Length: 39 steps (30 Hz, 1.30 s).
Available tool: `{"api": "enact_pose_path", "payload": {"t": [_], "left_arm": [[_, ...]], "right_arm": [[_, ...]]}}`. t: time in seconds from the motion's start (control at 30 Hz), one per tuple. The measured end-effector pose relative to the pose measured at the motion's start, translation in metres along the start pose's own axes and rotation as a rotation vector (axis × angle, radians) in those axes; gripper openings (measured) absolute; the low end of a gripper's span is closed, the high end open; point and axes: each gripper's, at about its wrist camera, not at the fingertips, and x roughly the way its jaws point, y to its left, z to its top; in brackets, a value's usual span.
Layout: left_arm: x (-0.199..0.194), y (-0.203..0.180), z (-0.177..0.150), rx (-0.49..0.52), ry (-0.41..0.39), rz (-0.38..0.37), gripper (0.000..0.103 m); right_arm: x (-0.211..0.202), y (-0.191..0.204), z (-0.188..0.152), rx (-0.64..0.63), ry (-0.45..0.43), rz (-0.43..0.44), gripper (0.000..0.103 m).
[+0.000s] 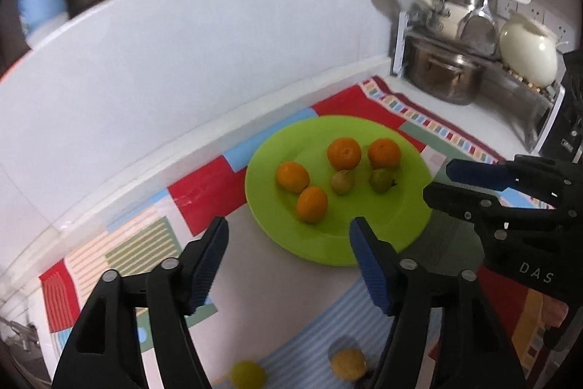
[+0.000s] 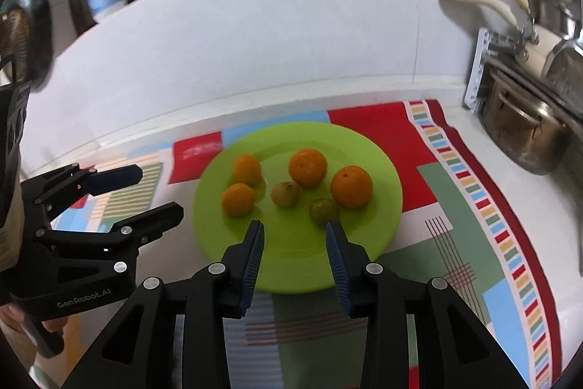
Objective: Organize fruits
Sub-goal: 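Move both open tools back toward the remaining fruits on the mat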
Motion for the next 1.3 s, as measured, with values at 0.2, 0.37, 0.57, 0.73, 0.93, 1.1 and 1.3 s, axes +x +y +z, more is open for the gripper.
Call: {"api": "enact_pose_path", "payload": {"t": [0.2, 0.37, 0.57, 0.73, 0.93, 1.1, 1.3], "left_arm": [[-0.039, 0.005, -0.004, -0.017, -0.053, 0.02, 0.077], [-0.067, 0.01, -0.014, -0.025, -0.092, 0.03, 0.081], [-0.091, 0.021, -0.033, -0.045, -0.113, 0.059, 0.081], [-0.103, 0.031, -0.05, -0.062, -0.113, 0.092, 0.083], [-0.108, 0.041, -0.07, -0.064, -0.087, 0.104, 0.083], [-0.1, 0.043, -0.085, -0.028, -0.044, 0.093, 0.083], [-0.085, 0.046, -0.098, -0.003, -0.009, 0.055, 0.082]], "right_arm": [[-0.036, 0.017, -0.001, -0.013, -0.048, 0.011, 0.037], [-0.056, 0.034, -0.003, -0.041, -0.074, 0.026, 0.042], [-0.07, 0.056, -0.009, -0.075, -0.084, 0.044, 0.042], [-0.074, 0.074, -0.015, -0.099, -0.076, 0.066, 0.042], [-0.073, 0.093, -0.021, -0.133, -0.059, 0.087, 0.042], [-0.062, 0.102, -0.03, -0.145, -0.02, 0.1, 0.042], [-0.043, 0.106, -0.044, -0.146, 0.055, 0.114, 0.042]]}}
